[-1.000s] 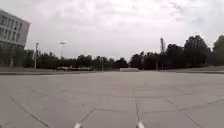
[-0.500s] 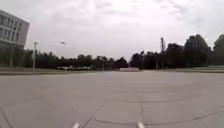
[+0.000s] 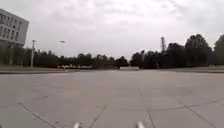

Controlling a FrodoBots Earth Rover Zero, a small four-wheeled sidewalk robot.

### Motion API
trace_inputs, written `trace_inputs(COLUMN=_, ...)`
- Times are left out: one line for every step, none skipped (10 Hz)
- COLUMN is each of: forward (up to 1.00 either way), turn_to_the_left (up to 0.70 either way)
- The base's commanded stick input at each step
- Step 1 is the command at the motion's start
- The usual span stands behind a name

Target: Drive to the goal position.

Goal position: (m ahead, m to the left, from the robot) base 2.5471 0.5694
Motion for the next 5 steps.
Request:
trace_inputs(forward=0.85, turn_to_the_left=0.0)
trace_inputs(forward=0.85, turn_to_the_left=0.0)
trace_inputs(forward=0.85, turn_to_the_left=0.0)
trace_inputs(forward=0.85, turn_to_the_left=0.0)
trace_inputs(forward=0.85, turn_to_the_left=0.0)
